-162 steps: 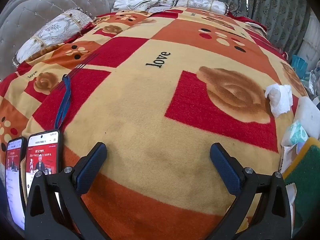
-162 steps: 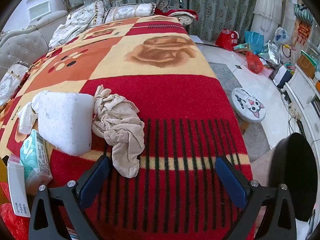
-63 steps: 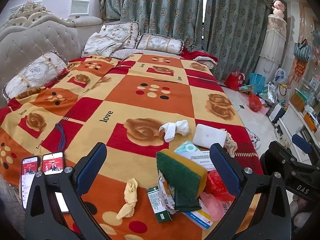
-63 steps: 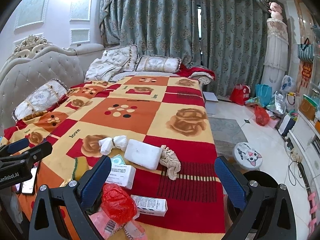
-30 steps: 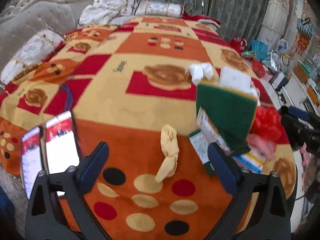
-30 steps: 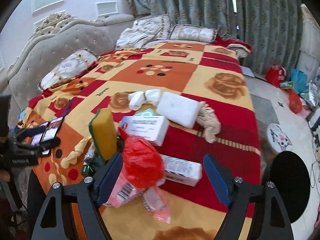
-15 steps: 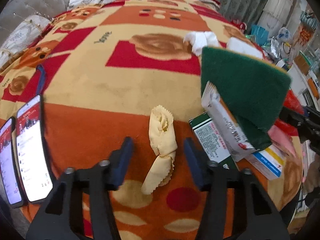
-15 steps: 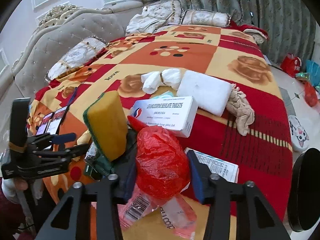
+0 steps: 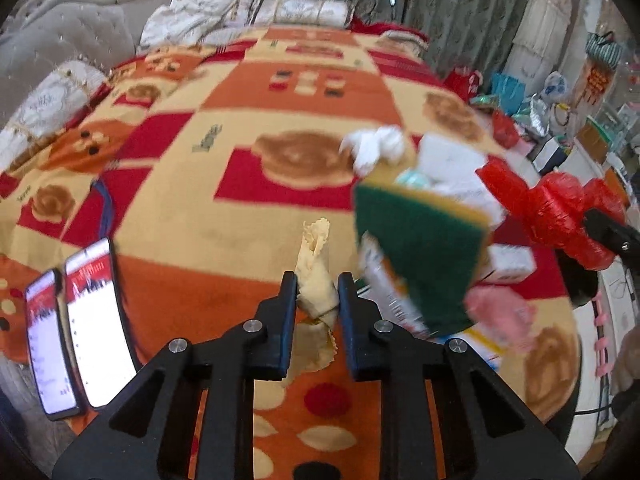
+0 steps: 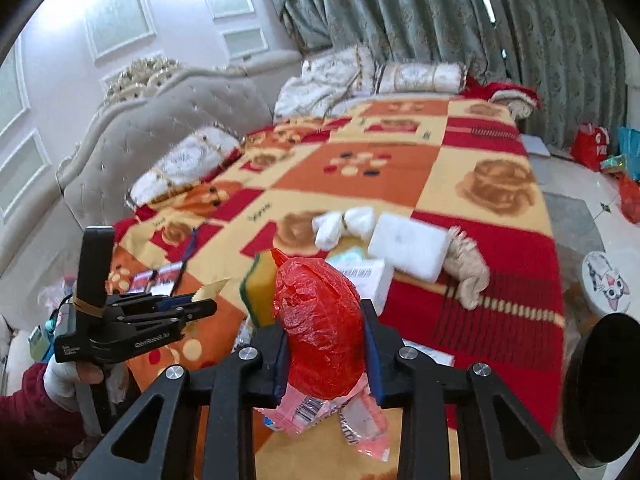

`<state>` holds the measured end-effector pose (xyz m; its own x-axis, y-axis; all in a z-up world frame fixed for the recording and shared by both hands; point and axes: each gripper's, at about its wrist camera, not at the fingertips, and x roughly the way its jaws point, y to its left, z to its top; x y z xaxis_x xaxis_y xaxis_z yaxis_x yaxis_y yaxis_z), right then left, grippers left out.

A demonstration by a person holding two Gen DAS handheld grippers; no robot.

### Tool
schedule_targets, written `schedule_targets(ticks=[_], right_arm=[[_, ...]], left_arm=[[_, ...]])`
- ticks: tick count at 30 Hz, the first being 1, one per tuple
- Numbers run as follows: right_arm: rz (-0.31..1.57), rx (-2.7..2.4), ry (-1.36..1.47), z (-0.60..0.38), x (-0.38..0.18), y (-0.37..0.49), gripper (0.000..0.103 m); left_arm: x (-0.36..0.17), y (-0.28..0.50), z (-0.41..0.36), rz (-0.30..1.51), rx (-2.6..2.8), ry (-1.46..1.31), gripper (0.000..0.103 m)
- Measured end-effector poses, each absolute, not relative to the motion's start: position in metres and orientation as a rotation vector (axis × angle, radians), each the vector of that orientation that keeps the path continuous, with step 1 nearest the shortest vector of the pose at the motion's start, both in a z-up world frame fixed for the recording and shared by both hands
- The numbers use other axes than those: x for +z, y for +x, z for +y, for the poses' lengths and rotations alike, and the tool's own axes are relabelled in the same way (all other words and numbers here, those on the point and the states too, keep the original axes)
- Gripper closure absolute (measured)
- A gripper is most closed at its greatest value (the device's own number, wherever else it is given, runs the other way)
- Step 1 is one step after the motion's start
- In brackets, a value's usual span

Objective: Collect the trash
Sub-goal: 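Carry the yellow cloth and red bag in both tools over the black bin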

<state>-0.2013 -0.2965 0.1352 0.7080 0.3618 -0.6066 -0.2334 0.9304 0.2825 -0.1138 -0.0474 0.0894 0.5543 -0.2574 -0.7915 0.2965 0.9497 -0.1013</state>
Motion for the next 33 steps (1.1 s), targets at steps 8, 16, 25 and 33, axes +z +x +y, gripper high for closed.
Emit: schedule_targets(ticks=[8, 16, 25, 33], right_arm=[[0.658, 0.230, 0.239, -0.347, 0.150, -0.220, 0.073], [0.631, 0.073, 0.278, -0.407, 0.152, -0.241, 0.073], [0.636, -0.157, 0.334, -0.489, 0.139, -0.267, 0.073], [0.672, -0.274, 0.404, -0.539, 0.114, -0.281, 0.073]], left_arm=[[0.143, -0.125, -0.085, 0.832, -0.441, 0.046, 0.085], [0.162, -0.130, -0.166, 0.825, -0.630, 0.066, 0.085], [0.159, -0.142, -0.272, 0.864, -0.814, 0.107, 0.085], [0.145, -0.149, -0.353, 0.934, -0.926, 0.121, 0.085]])
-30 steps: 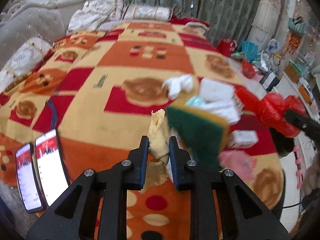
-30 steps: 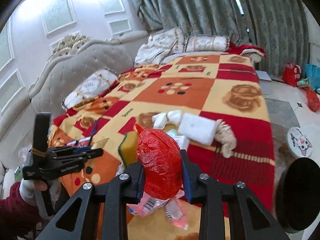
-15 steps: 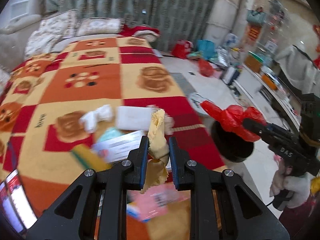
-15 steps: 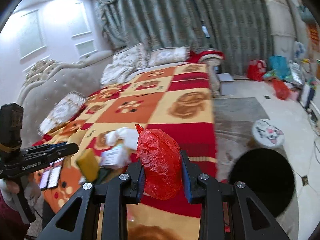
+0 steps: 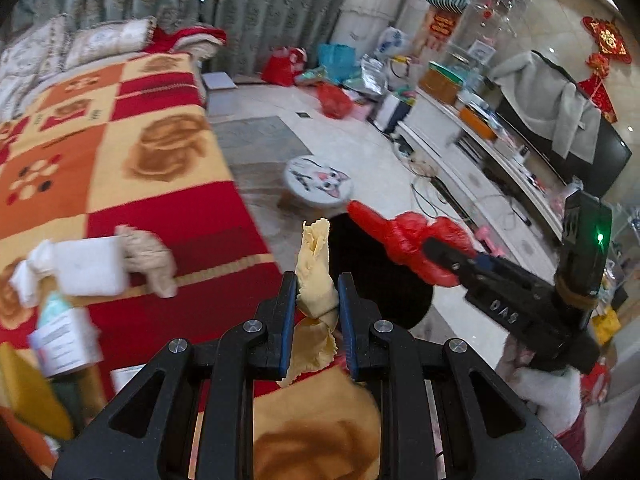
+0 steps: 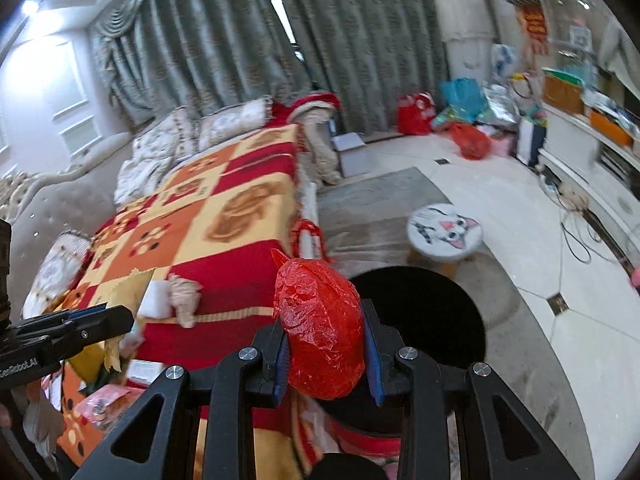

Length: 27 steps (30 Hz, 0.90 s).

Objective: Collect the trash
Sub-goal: 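Carry the yellow cloth and red bag in both tools over the black bin, then open both tools to drop the cloth and bag into the black bin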

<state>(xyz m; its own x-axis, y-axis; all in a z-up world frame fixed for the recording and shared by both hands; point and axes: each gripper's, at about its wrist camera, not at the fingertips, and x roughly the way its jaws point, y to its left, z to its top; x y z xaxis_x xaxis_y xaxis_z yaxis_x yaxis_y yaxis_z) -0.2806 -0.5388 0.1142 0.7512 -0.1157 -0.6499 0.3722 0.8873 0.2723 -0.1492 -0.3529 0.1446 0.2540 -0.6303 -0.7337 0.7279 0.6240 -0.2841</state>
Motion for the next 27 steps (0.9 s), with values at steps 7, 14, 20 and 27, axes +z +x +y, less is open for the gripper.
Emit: schedule_targets(ticks=[7, 14, 20, 27], right_arm=[[0.695, -0.334, 0.446, -0.569, 0.095, -0.284, 0.073], [0.701, -0.385, 0.497, -0.589, 0.084, -0.284, 0.064], [0.706, -0.383, 0.516, -0.590, 0.081, -0.284, 0.060], [0.723, -0.340, 0.499, -0.572, 0.079, -0.280, 0.059]], left_arm=[[0.124, -0.148, -0.401, 0.971, -0.971, 0.103, 0.084], [0.114, -0.147, -0.429, 0.978, -1.016, 0.064, 0.056], [0.117, -0.144, -0.424, 0.977, -1.001, 0.038, 0.046], [0.127, -0.148, -0.397, 0.926, -0.892, 0.092, 0.046]])
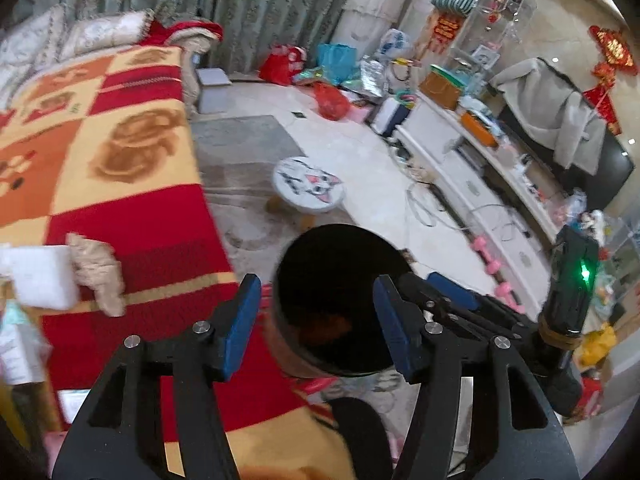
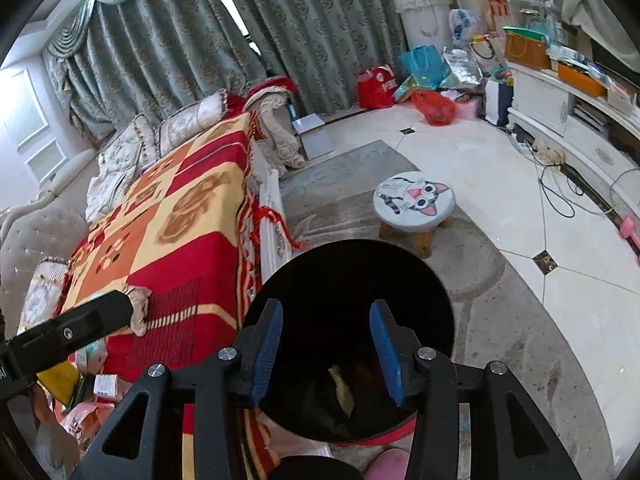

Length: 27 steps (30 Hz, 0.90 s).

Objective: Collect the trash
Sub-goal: 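Open both tools to drop the cloth and bag into the black bin, then move both open tools back over the trash on the bed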

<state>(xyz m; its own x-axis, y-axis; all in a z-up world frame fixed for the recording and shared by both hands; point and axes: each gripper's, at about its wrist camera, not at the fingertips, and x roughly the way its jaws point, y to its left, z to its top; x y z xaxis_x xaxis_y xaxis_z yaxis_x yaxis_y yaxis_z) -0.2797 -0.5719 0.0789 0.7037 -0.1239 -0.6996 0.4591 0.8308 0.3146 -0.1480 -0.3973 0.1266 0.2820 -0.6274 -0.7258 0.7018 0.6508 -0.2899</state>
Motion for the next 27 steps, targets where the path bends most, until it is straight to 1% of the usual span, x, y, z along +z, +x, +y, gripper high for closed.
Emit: schedule_targets(ticks=[13, 16, 18, 27], right_arm=[[0.748, -0.237, 0.420, -0.511, 0.090, -0.257, 0.059], [0.754, -0.204, 0.407, -0.496, 0.093, -0.252, 0.055], [0.754, -0.183, 0.401, -0.485, 0.094, -0.248, 0.048], [0.774, -0.074, 0.347, -0.434, 0.101, -0.228, 0.045]], left_arm=[[0.134, -0.151, -0.331, 0.857, -0.734, 0.133, 0.046], [0.135, -0.148, -0.315, 0.850, -0.707, 0.127, 0.046], [0.135, -0.147, -0.304, 0.849, -0.685, 0.126, 0.046], [0.131, -0.146, -0.254, 0.872, -0.602, 0.099, 0.046]])
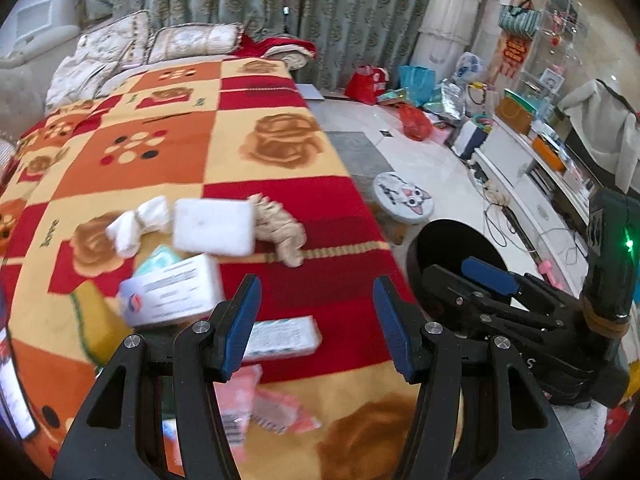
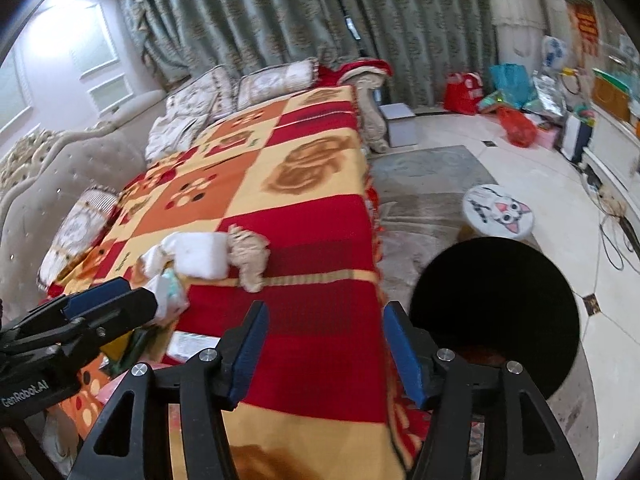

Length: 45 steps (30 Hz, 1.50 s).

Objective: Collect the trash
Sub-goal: 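Move both open tools back over the trash on the bed, then grasp the green-yellow scouring sponge with the left tool while the right grasps the beige stocking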

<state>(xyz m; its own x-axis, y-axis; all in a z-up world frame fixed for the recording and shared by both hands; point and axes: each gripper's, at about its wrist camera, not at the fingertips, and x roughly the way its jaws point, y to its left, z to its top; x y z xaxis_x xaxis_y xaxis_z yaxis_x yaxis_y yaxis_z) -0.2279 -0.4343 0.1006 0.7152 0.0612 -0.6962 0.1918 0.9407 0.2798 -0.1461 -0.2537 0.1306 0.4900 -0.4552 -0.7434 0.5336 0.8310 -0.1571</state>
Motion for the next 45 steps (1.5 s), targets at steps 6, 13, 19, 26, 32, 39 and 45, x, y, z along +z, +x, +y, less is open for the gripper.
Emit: schedule_targets(ticks=[6, 13, 19, 26, 32, 39, 45], right_arm=[[0.790, -0.010, 0.318, -0.405, 0.102, -0.216, 0.044], [0.818, 0.053, 0.289, -0.376, 0.098, -0.203, 0.043], [0.838, 0.093, 0.261, -0.355, 0.095, -0.194, 0.040], [0.853, 0.125, 0.243, -0.341, 0.092, -0.180, 0.039], [0.880, 0.113, 0.244, -0.343, 0.084, -0.157, 0.039], [0.901, 0.108, 0.222, -0.349, 0.079, -0.120, 0.038], [0.927, 0.104, 0.185, -0.351, 0.073, -0.082, 0.038]], left_arm=[[0.125, -0.142, -0.216, 0.891, -0.544, 0.072, 0.046], [0.126, -0.134, -0.172, 0.889, -0.476, 0.024, 0.046], [0.121, -0.121, -0.141, 0.903, -0.412, -0.013, 0.046], [0.109, -0.112, -0.123, 0.938, -0.382, -0.042, 0.046], [0.102, -0.100, -0.116, 0.968, -0.380, -0.089, 0.046], [0.099, -0.080, -0.121, 0.980, -0.383, -0.122, 0.046], [0.090, -0.065, -0.120, 1.024, -0.375, -0.148, 0.046]])
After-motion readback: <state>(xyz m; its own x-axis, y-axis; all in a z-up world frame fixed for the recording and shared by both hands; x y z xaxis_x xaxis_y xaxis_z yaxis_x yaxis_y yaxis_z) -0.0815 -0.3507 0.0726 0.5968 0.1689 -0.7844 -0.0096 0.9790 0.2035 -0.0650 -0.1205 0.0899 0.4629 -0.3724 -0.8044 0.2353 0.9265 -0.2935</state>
